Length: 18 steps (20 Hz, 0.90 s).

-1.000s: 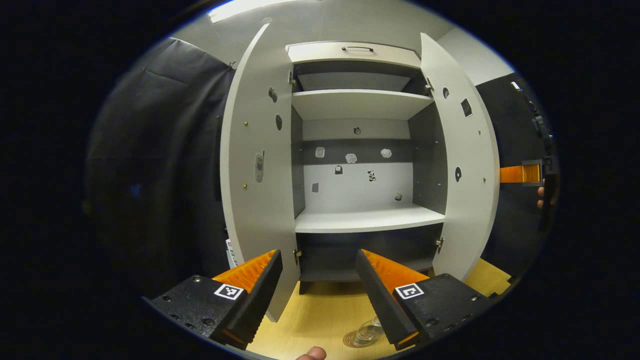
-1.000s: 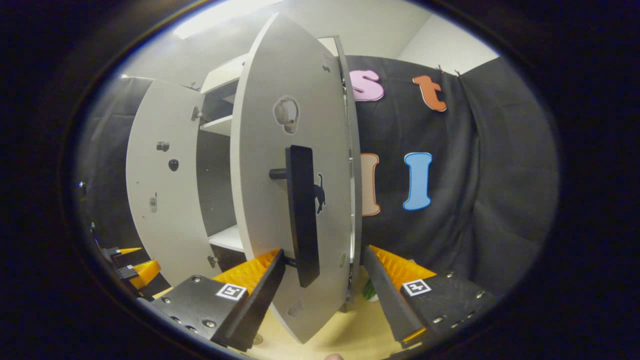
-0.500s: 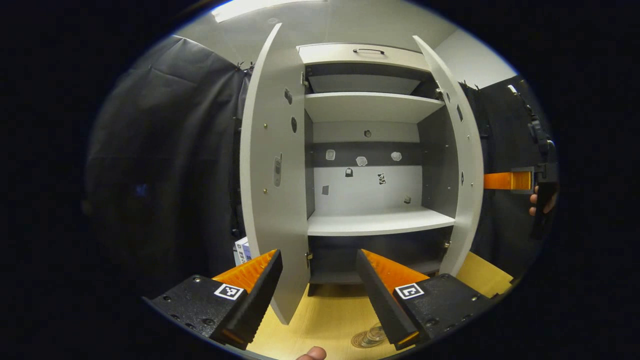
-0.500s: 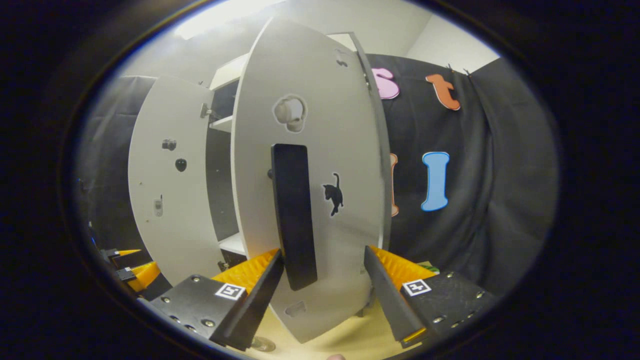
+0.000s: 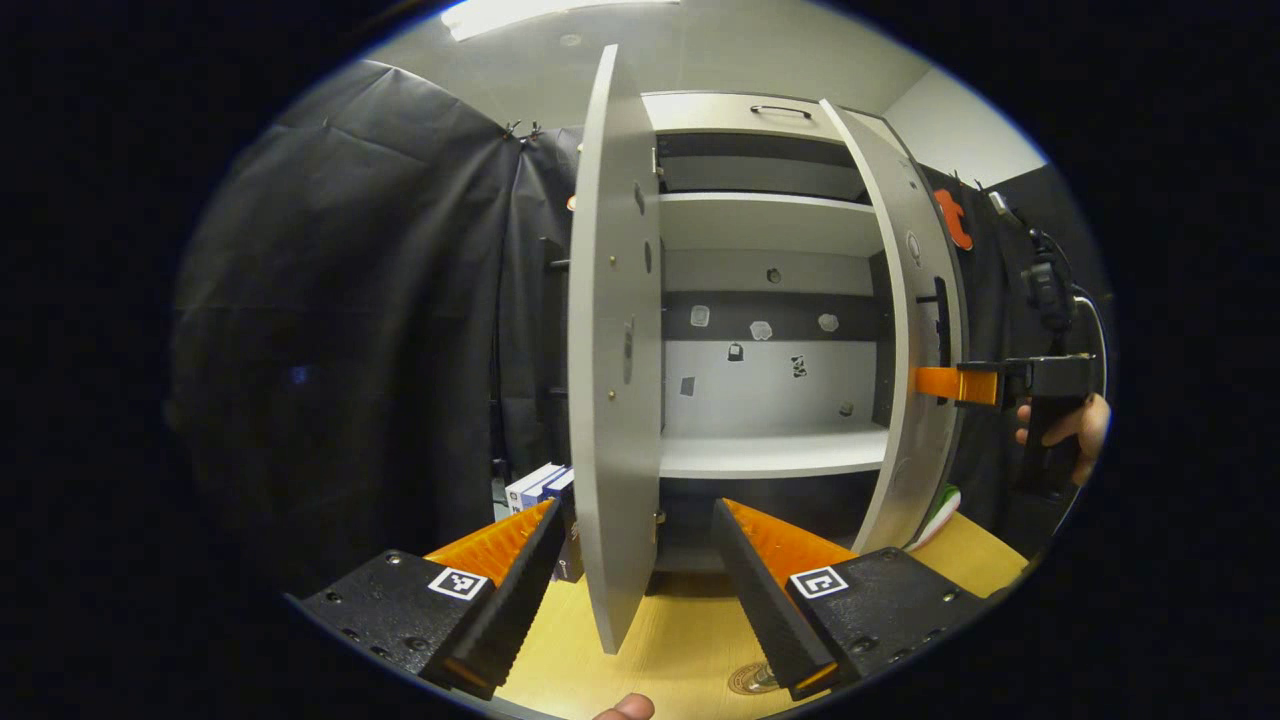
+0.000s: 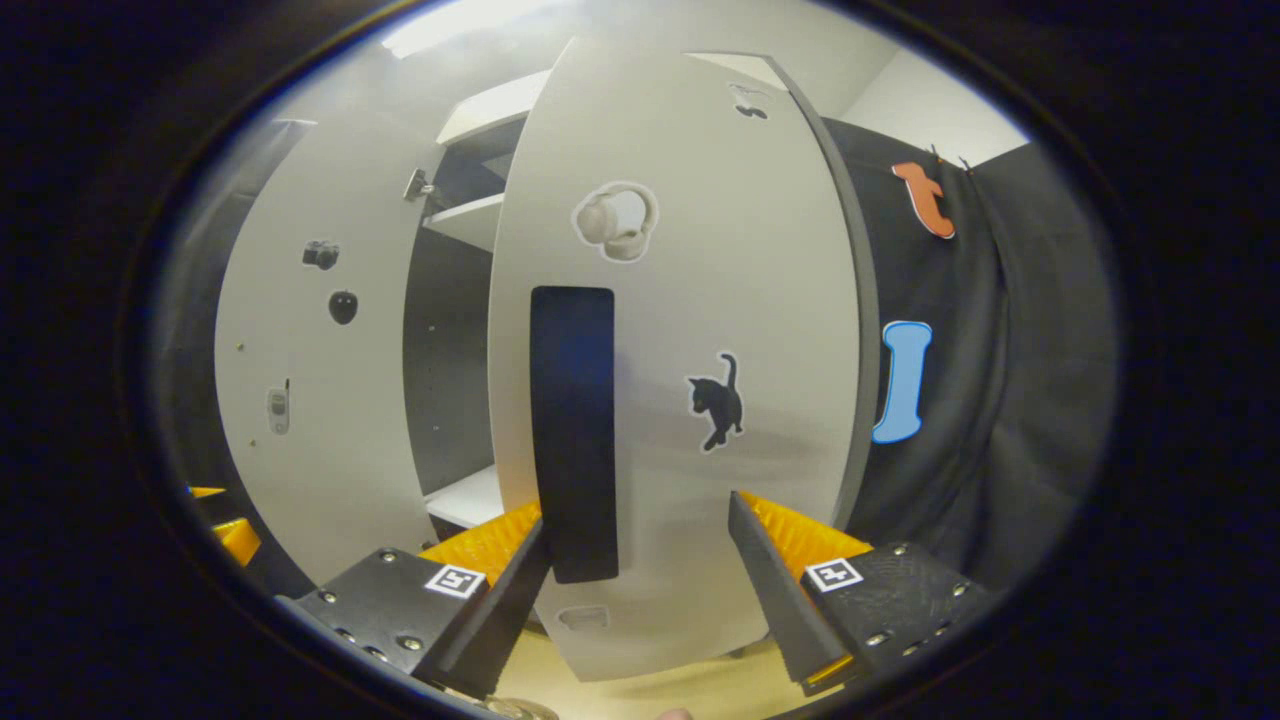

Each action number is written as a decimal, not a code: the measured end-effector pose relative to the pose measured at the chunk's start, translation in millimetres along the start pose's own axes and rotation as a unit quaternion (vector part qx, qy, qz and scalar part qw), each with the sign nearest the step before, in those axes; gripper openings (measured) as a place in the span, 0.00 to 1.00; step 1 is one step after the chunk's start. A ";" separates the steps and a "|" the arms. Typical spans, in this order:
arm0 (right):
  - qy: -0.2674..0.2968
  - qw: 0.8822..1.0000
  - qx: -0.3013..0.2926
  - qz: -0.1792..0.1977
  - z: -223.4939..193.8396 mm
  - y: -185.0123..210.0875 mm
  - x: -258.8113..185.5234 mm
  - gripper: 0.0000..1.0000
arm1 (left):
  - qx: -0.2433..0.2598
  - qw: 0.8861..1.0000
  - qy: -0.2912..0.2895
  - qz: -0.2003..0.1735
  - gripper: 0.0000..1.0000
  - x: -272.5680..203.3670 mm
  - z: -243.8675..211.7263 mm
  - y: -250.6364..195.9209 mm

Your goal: Grasp the bottle in the cabinet with the left hand and place it on the coaster, then close the right door with the right hand and the left door with the left hand.

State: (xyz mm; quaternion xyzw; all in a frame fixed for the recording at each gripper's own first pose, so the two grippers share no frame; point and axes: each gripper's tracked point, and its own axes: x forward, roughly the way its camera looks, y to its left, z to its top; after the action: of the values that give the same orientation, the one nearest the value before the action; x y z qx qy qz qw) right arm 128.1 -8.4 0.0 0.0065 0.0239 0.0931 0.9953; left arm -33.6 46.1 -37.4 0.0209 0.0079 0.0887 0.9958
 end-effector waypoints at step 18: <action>-0.009 0.999 -0.014 -0.048 0.9 21.4 66.0 1.00 | -0.022 1.000 -0.012 0.019 0.94 5.9 27.5 75.4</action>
State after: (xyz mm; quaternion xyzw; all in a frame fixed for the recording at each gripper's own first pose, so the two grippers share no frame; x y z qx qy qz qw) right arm 188.9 24.9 -1.8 -0.0073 0.0141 0.0452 0.9989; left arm -40.5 120.2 -6.7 -0.0001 -0.0065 0.1071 0.9942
